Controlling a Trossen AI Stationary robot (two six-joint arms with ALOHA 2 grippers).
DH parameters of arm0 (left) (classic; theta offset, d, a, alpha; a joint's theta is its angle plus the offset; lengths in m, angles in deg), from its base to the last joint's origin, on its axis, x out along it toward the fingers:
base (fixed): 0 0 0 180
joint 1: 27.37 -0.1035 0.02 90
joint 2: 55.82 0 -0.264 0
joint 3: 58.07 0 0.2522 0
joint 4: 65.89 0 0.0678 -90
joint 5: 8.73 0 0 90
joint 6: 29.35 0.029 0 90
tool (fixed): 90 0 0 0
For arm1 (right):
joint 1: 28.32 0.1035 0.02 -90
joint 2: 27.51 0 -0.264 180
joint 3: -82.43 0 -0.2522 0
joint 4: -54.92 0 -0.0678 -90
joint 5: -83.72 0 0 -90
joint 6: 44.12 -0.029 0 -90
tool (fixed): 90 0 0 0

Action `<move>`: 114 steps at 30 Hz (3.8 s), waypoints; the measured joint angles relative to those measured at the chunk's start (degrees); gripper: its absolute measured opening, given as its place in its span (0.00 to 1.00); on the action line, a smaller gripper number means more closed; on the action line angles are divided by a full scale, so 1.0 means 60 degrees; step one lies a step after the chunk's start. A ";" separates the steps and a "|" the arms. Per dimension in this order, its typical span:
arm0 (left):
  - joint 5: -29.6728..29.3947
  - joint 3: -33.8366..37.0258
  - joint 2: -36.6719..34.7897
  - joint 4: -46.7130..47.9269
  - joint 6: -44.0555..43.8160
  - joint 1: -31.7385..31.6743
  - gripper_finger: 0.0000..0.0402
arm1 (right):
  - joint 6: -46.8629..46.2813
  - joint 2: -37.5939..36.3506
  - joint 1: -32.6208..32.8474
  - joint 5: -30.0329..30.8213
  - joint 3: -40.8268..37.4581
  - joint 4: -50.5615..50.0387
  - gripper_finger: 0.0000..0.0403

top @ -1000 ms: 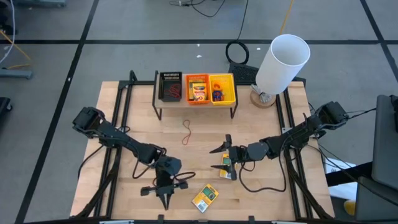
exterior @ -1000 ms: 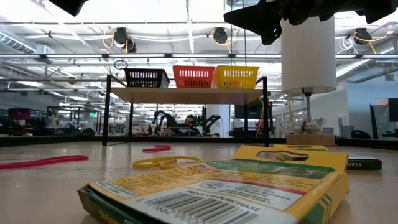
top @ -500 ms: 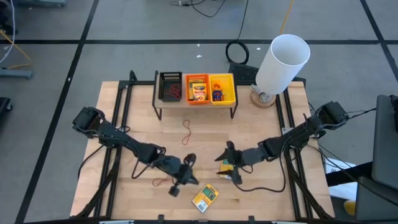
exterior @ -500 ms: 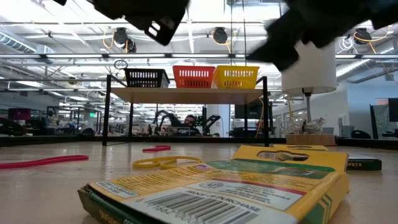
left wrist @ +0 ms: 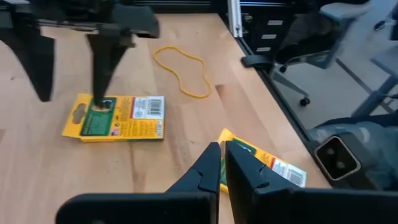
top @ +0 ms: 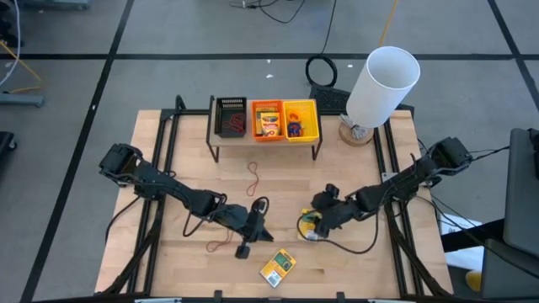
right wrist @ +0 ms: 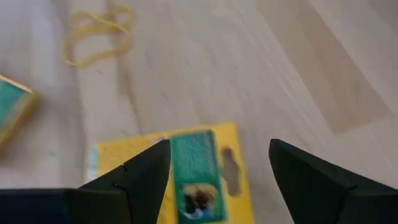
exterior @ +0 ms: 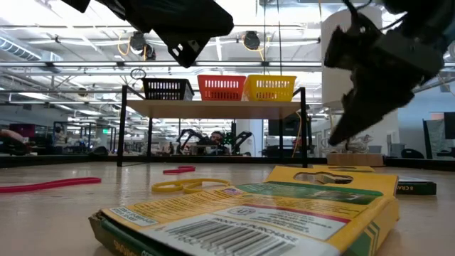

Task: Pick & Place Office Desk Supplies
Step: Put the yellow crayon box into the orange bin on the shelf

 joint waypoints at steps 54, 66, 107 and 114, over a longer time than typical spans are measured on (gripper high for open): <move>0.1145 0.0000 0.0000 -0.0017 -0.0036 0.0124 0.02 | 0.3552 -0.0475 -0.1317 -0.2744 0.0040 0.1888 0.00; 0.1152 0.0000 0.0000 0.0015 0.1238 -0.0351 0.03 | 0.7023 -0.3325 -0.2724 -0.2032 0.0040 0.3024 0.00; 0.1153 0.0000 -0.0004 0.1475 0.1654 -0.1851 0.02 | 1.0032 0.0448 -0.8060 -0.4273 0.7096 -0.1097 0.00; 0.1154 0.0000 -0.0004 0.1512 0.1678 -0.1851 0.02 | 1.0070 0.0448 -0.8060 -0.4281 0.7096 -0.1862 0.00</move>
